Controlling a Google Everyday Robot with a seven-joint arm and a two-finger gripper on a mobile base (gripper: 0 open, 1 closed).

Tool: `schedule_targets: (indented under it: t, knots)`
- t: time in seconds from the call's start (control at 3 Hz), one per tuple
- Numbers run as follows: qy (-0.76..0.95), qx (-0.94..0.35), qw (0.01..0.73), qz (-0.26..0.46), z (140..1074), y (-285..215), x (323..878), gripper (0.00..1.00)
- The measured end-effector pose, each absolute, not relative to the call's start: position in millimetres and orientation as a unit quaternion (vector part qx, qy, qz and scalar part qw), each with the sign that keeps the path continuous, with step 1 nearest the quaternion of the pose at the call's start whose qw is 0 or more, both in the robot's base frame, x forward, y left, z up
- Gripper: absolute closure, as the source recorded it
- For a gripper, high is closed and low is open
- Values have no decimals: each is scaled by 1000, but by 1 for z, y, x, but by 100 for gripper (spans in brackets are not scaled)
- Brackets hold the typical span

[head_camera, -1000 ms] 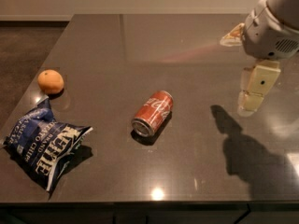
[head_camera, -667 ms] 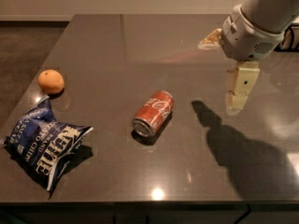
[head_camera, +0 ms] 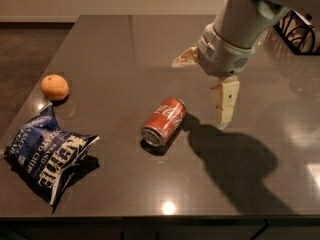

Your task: Place coke can upright

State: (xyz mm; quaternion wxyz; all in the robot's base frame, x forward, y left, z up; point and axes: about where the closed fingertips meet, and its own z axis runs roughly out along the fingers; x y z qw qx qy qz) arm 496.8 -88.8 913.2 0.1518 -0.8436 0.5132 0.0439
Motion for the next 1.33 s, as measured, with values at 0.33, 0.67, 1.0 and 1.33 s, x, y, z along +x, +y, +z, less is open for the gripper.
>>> schedule_targets:
  t: [0.33, 0.67, 1.0, 1.33]
  knots:
    - [456, -878, 134, 52, 896, -63, 497, 0]
    - [409, -905, 107, 50, 881, -43, 494, 0]
    - [372, -924, 81, 43, 869, -27, 487, 0]
    - [344, -937, 57, 36, 859, -18, 483, 0]
